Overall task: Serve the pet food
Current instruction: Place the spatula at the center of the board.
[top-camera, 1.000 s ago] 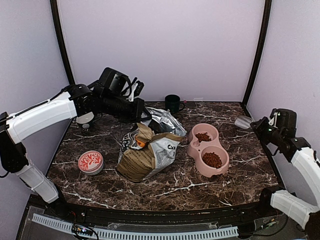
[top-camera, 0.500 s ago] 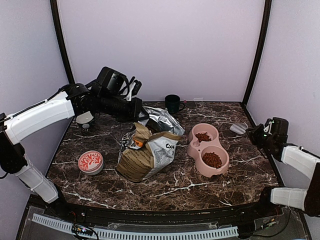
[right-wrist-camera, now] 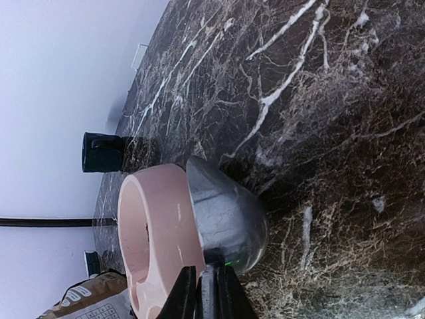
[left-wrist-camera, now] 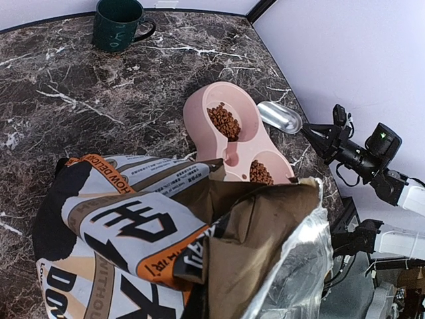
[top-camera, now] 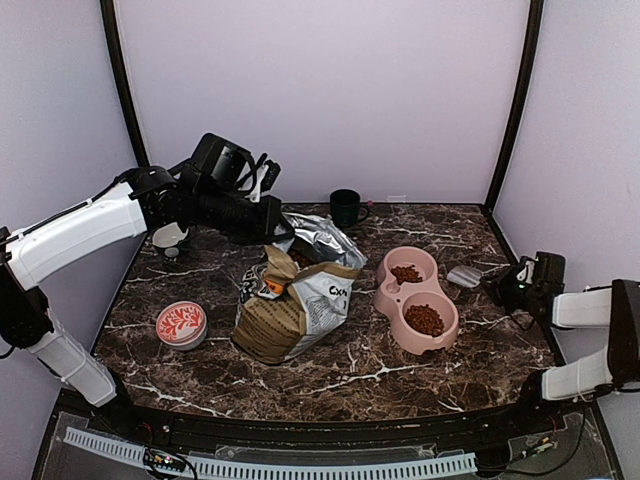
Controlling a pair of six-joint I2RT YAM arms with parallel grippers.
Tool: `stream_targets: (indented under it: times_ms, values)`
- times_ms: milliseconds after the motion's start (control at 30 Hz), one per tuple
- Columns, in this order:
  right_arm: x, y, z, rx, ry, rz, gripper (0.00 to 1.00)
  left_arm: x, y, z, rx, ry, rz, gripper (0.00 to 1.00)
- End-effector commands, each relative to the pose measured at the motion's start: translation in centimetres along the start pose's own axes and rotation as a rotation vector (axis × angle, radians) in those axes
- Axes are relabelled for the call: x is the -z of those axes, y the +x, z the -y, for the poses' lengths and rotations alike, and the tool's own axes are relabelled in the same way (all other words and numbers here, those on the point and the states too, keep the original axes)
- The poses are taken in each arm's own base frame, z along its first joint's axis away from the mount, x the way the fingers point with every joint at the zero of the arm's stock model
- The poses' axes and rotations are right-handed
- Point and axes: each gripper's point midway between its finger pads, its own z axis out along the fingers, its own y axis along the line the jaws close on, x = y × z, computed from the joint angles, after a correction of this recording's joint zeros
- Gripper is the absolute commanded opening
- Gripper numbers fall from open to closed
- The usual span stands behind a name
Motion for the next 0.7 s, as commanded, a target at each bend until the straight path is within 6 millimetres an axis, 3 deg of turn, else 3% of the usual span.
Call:
stream_targets:
  times_ms: [0,267,667]
  values:
    - [-0.2,0.3,-0.2,0.038,-0.049,-0.003,0.00,1.3,1.3,-2.0,0.002,-0.083,-0.047,0.00]
    - [-0.2,2.3,1.8,0.017,-0.022,-0.058,0.01,1.0,1.2,-1.9,0.001,-0.080,-0.051,0.00]
    - [0.6,4.4,3.2,0.031,0.019,-0.117,0.24,0.8,1.2,-1.8,0.000,-0.077,-0.053,0.00]
